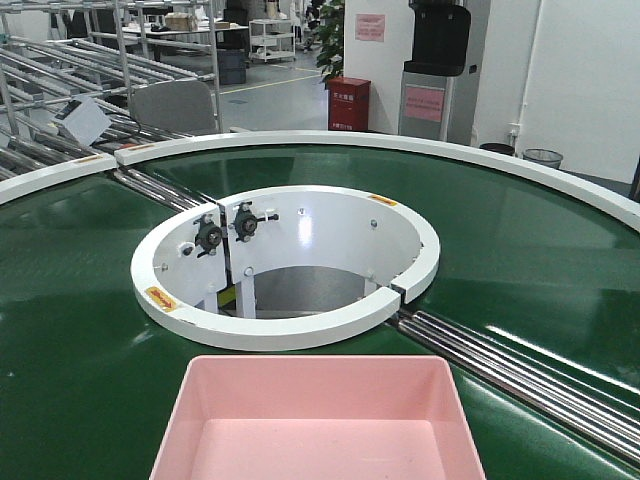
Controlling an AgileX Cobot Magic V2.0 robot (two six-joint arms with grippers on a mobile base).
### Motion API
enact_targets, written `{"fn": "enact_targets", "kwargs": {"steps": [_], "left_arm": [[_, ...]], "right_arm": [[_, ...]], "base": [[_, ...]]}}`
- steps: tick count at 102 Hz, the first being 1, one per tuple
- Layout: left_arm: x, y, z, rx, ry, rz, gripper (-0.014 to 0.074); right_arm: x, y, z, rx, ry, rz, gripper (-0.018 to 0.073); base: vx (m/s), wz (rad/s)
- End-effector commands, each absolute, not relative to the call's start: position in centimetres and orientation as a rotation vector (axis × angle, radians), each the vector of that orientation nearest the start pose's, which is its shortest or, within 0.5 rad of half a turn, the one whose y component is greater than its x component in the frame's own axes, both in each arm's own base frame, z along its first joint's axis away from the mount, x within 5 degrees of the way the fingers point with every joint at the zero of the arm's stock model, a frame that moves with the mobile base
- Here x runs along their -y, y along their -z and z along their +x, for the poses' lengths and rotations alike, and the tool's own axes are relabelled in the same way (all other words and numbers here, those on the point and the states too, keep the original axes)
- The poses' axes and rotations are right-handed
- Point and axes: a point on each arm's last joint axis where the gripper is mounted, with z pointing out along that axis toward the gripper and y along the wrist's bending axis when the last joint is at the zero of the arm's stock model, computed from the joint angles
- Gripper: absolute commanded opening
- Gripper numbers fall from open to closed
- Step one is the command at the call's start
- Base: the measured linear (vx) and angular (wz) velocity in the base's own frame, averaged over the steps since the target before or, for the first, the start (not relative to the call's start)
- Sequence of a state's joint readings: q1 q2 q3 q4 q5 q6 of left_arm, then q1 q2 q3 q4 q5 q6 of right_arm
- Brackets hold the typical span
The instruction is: Grab pink bin and stack on right shelf
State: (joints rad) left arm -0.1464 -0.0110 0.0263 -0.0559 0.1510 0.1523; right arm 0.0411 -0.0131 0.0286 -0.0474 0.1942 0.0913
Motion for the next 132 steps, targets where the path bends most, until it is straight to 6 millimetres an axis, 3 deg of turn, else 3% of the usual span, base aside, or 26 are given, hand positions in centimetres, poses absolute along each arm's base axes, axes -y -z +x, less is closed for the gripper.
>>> {"fn": "enact_targets", "kwargs": {"steps": [1, 72, 91, 101, 107, 121, 124, 132], "left_arm": [[0.9, -19.4, 5.5, -1.558, 0.051, 0.192, -0.0008], [0.9, -19.4, 5.5, -1.557, 0.051, 0.192, -0.0008], [0.8, -20.9, 5.4, -1.421, 0.058, 0.16, -0.0008], [0.5, -23.0, 5.0, -1.26, 0.201, 0.013, -0.0008], [0.4, -25.1, 4.5, -1.189, 0.303, -0.067, -0.0008], [0.5, -30.9, 3.5, -1.204, 0.23, 0.02, -0.0008], [0.6, -32.5, 3.9, -1.227, 0.208, 0.038, -0.0008], [0.8, -36.4, 5.3, -1.262, 0.19, 0.053, -0.0008]], "right_arm": [[-0.2, -19.4, 5.6, -1.6, -0.054, 0.003, -0.0008], [-0.2, -19.6, 5.6, -1.583, -0.055, 0.002, -0.0008], [-0.2, -20.7, 5.5, -1.466, -0.061, -0.003, -0.0008], [-0.2, -22.8, 5.1, -1.294, -0.094, 0.016, -0.0008], [-0.2, -25.4, 4.5, -1.225, -0.095, 0.015, -0.0008], [-0.1, -33.6, 2.9, -1.173, -0.063, -0.004, -0.0008], [-0.1, -36.0, 3.0, -1.178, -0.036, -0.019, -0.0008], [-0.1, -39.7, 4.2, -1.208, 0.009, -0.041, -0.0008]], "base": [[0.0, 0.0], [0.0, 0.0], [0.0, 0.0], [0.0, 0.0], [0.0, 0.0], [0.0, 0.0], [0.0, 0.0], [0.0, 0.0]]}}
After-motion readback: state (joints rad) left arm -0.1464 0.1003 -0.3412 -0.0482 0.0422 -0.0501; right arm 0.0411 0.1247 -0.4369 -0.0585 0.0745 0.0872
